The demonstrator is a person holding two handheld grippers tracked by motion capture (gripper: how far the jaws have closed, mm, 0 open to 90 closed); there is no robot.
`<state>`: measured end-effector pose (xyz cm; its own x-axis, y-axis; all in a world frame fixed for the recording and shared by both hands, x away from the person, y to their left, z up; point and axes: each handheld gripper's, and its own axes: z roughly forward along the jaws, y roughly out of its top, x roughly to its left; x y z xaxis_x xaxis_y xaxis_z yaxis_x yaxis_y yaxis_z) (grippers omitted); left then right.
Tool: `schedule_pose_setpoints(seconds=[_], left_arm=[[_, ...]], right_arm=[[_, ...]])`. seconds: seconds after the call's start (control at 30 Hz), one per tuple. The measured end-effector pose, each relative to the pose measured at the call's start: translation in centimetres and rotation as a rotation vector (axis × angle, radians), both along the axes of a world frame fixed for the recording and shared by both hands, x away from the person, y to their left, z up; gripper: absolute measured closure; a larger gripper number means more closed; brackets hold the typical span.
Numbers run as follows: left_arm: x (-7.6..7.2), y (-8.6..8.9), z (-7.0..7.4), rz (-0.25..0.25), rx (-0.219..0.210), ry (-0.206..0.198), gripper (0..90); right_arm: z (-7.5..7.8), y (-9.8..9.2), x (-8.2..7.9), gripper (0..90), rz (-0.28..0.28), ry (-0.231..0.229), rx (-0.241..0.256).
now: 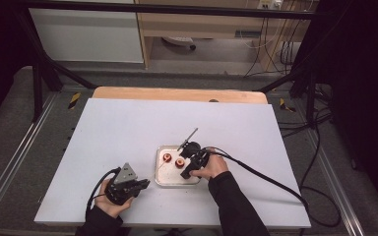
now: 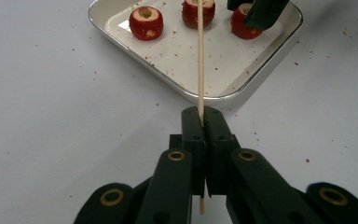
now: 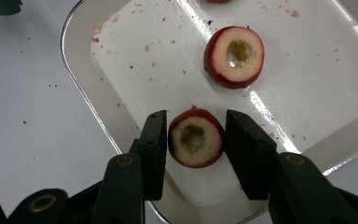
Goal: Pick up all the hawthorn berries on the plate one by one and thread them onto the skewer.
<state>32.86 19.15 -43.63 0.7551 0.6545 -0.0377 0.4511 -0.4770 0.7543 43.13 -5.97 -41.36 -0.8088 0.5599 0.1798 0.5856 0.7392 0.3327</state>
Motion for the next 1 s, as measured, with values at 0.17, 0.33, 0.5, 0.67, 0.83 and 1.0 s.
schedule_pose_setpoints(seconds=[0.17, 0.33, 0.5, 0.67, 0.83, 1.0], left_arm=[[0.0, 0.0, 0.0, 0.001, 0.002, -0.002, 88.4], [-0.1, 0.0, 0.0, 0.003, -0.001, -0.007, 88.3], [-0.1, 0.0, 0.1, 0.009, -0.005, -0.011, 88.4], [-0.2, 0.0, 0.2, 0.017, -0.009, -0.016, 88.3], [-0.3, -0.1, 0.2, 0.023, -0.012, -0.021, 88.3], [-0.4, -0.3, 0.2, 0.034, -0.021, -0.021, 88.3]], right_arm=[[0.0, 0.0, 0.0, 60.9, -0.006, 0.008, -0.001], [0.3, -0.1, -0.1, 61.1, -0.017, 0.006, 0.012], [1.7, -0.8, -0.3, 61.2, -0.063, -0.027, 0.062], [2.7, -1.4, -0.5, 61.3, -0.090, -0.057, 0.107], [3.4, -2.0, -0.6, 61.3, -0.129, -0.081, 0.159], [3.6, -2.9, -0.8, 61.3, -0.169, -0.101, 0.229]])
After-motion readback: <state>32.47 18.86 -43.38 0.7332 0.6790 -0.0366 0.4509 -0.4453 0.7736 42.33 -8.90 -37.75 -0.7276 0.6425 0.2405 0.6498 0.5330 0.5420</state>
